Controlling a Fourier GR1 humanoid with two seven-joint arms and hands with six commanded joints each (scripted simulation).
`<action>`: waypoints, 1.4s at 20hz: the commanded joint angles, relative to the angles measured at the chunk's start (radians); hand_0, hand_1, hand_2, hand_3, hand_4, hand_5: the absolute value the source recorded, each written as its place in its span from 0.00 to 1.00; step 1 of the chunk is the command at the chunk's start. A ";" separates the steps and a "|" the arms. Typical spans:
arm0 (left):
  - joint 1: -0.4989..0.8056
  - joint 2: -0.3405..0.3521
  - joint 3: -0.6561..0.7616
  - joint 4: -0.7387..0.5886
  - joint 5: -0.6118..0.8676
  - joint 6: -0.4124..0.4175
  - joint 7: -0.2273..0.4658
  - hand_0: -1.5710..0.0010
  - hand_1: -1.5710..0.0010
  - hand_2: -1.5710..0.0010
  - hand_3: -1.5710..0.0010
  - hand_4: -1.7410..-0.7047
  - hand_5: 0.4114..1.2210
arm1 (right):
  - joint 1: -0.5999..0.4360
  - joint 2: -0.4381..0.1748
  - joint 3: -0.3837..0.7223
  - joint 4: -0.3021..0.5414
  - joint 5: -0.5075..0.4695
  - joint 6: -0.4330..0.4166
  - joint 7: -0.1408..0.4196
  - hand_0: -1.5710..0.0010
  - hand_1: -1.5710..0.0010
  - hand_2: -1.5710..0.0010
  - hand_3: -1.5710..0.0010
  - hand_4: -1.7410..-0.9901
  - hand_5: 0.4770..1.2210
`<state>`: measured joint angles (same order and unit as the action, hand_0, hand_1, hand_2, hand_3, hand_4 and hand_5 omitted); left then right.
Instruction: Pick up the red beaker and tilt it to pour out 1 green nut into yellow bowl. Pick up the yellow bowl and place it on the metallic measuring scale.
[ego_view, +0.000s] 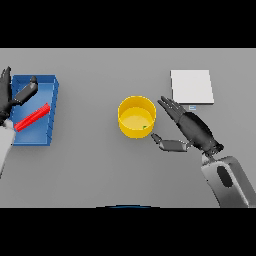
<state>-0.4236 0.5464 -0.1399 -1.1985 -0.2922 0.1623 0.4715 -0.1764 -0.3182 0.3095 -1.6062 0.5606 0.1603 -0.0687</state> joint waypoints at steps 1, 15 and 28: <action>0.008 -0.003 -0.007 -0.008 -0.005 0.002 0.008 0.99 0.99 0.99 0.99 0.97 0.33 | -0.035 -0.027 0.021 0.012 0.025 0.034 0.002 1.00 1.00 1.00 1.00 0.76 0.26; 0.015 0.018 -0.002 -0.020 0.002 -0.012 0.027 1.00 1.00 1.00 1.00 0.96 0.36 | -0.402 -0.094 0.312 0.293 0.292 0.248 -0.123 1.00 1.00 1.00 1.00 0.69 0.33; 0.028 0.034 0.015 0.001 0.014 -0.014 -0.009 1.00 1.00 1.00 1.00 0.96 0.35 | -0.541 -0.011 0.394 0.487 0.334 0.322 -0.126 1.00 1.00 1.00 1.00 0.63 0.35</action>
<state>-0.3954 0.5805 -0.1246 -1.1978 -0.2787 0.1488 0.4631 -0.7172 -0.3289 0.7037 -1.1188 0.8952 0.4824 -0.1927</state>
